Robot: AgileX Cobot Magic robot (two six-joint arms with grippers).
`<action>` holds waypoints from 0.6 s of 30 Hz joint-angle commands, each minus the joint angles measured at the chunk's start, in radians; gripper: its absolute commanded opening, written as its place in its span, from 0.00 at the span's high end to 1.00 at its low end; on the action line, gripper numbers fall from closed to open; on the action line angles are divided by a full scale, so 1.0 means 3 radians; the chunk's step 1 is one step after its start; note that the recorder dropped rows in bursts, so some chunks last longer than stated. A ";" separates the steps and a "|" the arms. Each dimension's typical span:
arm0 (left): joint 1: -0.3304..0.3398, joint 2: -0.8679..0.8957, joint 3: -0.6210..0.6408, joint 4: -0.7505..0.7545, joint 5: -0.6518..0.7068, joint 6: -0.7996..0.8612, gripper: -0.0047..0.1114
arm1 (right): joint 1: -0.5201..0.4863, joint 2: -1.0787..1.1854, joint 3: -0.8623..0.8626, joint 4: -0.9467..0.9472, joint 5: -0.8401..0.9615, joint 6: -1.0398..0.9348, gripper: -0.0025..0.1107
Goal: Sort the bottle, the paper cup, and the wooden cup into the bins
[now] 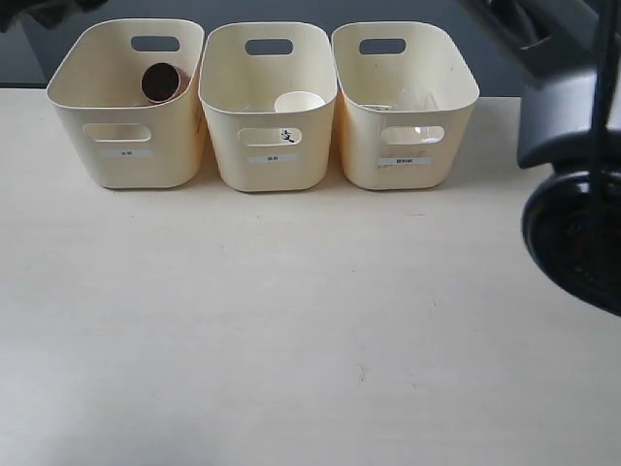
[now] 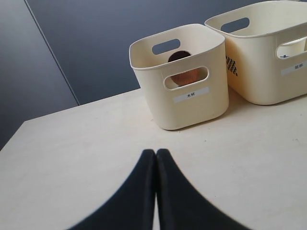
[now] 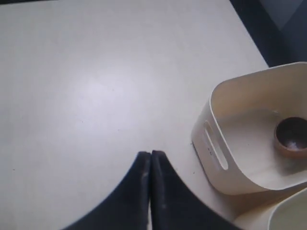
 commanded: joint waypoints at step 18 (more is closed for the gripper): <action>0.0010 -0.0017 0.0004 0.0013 -0.0015 -0.0006 0.96 | 0.0000 -0.2696 0.2762 -0.0286 -0.0286 0.0480 0.98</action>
